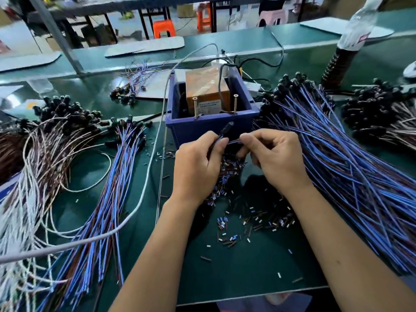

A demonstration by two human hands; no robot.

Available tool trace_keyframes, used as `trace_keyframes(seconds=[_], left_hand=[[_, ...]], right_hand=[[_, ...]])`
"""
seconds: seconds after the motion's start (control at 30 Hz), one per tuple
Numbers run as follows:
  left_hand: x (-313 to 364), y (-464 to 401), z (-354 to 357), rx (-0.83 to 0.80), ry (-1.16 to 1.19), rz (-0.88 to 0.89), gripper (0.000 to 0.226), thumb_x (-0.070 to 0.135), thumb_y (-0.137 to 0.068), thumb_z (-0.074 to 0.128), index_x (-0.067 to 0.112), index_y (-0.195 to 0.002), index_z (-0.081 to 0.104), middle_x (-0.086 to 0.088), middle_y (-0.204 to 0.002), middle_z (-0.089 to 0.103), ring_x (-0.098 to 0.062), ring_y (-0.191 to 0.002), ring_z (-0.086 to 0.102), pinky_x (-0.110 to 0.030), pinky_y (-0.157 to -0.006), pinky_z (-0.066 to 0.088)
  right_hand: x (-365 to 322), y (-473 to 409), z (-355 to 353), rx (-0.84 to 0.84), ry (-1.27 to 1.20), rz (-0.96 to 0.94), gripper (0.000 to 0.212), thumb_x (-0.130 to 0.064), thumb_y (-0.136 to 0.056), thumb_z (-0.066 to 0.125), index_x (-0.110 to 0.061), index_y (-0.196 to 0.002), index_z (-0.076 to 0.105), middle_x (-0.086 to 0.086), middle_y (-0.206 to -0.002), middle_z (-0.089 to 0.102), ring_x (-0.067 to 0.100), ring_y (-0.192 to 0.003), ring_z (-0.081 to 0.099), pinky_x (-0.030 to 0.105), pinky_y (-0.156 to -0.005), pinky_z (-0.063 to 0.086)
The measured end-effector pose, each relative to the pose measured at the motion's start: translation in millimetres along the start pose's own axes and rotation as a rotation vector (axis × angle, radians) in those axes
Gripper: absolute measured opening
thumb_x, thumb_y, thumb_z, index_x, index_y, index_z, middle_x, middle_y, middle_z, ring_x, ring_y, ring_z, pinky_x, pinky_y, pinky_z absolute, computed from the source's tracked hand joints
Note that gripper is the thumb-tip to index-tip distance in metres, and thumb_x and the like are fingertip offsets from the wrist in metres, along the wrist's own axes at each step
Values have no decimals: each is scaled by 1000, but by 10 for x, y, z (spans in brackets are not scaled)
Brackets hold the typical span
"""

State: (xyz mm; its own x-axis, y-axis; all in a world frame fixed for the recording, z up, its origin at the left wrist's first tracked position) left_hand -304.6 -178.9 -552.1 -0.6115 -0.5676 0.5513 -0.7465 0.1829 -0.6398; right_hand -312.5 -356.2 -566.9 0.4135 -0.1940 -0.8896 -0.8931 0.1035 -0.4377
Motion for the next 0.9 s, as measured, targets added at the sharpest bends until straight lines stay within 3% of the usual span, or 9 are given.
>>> trace_keyframes(seconds=[0.23,0.4,0.53,0.67,0.9], left_hand=[[-71,15,6,-75,87,-76,37,29,-104,57,10,-72,54,-1,-58,48,-25,-57,47,-45,-55,39],[-174,2,-87,13,272,-224,36,23,-102,58,10,-69,59,9,-51,41,-6,-50,34,-30,-51,28],[-140,9,-29,-15,374,-275,35,23,-102,59,12,-70,62,12,-51,42,-7,-49,34,-28,-51,27],[-92,22,23,-71,405,-254,34,26,-102,58,14,-70,63,-1,-53,43,-13,-51,35,-34,-50,27],[-75,19,55,-83,457,-256,34,27,-101,58,14,-70,61,3,-54,41,-17,-51,33,-39,-49,25]], right_hand=[[61,-11,-48,-22,-4,32,26,-39,-99,69,-25,-80,79,2,-65,73,6,-47,52,14,-47,39],[124,-63,-360,270,-124,111,29,-42,-99,68,-23,-79,78,0,-61,67,6,-47,48,15,-48,38],[52,-7,-104,140,-81,44,8,-33,-94,75,-29,-97,81,-10,-80,76,-3,-63,63,9,-61,47],[37,5,36,81,-190,39,6,-25,-92,78,-22,-95,82,-7,-75,75,-2,-59,62,8,-57,45],[90,-8,-19,94,-245,99,8,-29,-91,80,-22,-87,82,-2,-68,69,4,-47,44,15,-46,35]])
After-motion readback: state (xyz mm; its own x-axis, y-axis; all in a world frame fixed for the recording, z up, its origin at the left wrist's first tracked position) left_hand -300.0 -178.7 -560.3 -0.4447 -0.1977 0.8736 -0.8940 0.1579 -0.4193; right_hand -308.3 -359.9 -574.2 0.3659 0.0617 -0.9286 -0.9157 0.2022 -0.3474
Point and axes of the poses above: each hand's wrist, its own y-axis away from the middle knuckle, its own z-axis out of the palm, x = y × z, the point moved 4 cm from there along -y, towards the middle knuckle
